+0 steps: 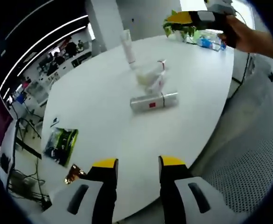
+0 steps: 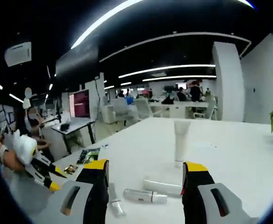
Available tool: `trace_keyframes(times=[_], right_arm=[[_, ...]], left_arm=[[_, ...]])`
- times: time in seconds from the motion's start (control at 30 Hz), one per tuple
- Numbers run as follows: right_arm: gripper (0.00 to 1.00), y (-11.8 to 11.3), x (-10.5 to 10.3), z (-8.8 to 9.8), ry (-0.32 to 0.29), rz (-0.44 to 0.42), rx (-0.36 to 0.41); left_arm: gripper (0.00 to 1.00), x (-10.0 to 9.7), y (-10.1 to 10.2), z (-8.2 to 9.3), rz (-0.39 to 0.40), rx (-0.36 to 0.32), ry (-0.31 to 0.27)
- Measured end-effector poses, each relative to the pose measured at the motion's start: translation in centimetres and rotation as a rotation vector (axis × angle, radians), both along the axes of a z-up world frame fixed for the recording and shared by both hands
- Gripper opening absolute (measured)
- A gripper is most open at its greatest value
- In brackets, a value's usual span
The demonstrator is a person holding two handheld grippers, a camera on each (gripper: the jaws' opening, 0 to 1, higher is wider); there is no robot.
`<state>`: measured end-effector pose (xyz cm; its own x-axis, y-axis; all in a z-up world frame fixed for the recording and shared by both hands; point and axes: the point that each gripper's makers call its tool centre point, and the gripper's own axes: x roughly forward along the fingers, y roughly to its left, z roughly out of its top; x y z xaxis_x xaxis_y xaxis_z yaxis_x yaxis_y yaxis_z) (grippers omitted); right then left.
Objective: Arrange the skincare products in the storage area until every visible bottle or jar stands upright without overlapping.
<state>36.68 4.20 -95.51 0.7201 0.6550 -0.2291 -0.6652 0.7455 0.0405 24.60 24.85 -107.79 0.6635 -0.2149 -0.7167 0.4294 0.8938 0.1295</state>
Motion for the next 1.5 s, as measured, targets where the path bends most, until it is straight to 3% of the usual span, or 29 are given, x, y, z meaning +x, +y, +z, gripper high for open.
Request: trace_keyframes(times=[0.07,0.17,0.27,0.33,0.4,0.5,0.6,0.8,0.93,1.13,1.2,1.37,1.5], right_arm=[[0.64,-0.5,-1.2,-0.5,-0.002,0.015,-0.030],[0.62,-1.0,-2.7,-1.5,0.003,0.032,-0.056],[0.63,-1.3,-3.9,-2.7,0.026,0.045,-0.075],[0.65,-1.6,-4.4,-3.4,0.025,0.040,-0.095],[0.65,-2.1,-4.5,-3.9,0.034,0.023,-0.097],[0.64,-2.1,-4.5,-4.3,0.015,0.019,-0.137],[0.62,-1.7,-4.3,-3.8,-0.060,0.025,-0.176],[0.62,-0.6,-5.4,-3.7,-0.125,0.075,-0.243],[0.64,-1.2,-4.9,-3.8,-0.120,0.057,-0.251],[0.64,-2.0,-4.5,-4.4,-0.087,0.028,-0.249],[0.64,-2.1,-4.6,-4.4,-0.088,0.024,-0.249],[0.65,-2.2,-4.6,-4.7,-0.099,0.029,-0.280],[0.66,-2.7,-4.3,-4.6,-0.086,0.007,-0.265]], left_arm=[[0.36,0.9,-0.9,0.7,0.012,-0.068,0.007],[0.39,2.9,-2.3,2.0,-0.046,-0.072,-0.020],[0.40,5.3,-4.2,3.3,-0.059,-0.161,-0.022],[0.43,7.4,-5.0,4.4,-0.074,-0.163,-0.058],[0.45,9.1,-6.1,5.2,-0.095,-0.168,-0.058],[0.47,11.6,-7.7,6.3,-0.130,-0.185,-0.072],[0.47,13.6,-9.0,7.1,-0.166,-0.186,-0.089],[0.47,16.3,-10.7,6.1,-0.225,-0.157,-0.051],[0.49,17.4,-11.8,5.3,-0.237,-0.160,-0.018],[0.49,18.7,-14.4,3.8,-0.364,-0.104,0.026],[0.48,19.3,-14.6,3.3,-0.393,-0.068,0.035],[0.46,20.8,-15.2,3.2,-0.409,-0.069,0.041],[0.46,21.6,-15.5,2.6,-0.448,-0.029,0.055]])
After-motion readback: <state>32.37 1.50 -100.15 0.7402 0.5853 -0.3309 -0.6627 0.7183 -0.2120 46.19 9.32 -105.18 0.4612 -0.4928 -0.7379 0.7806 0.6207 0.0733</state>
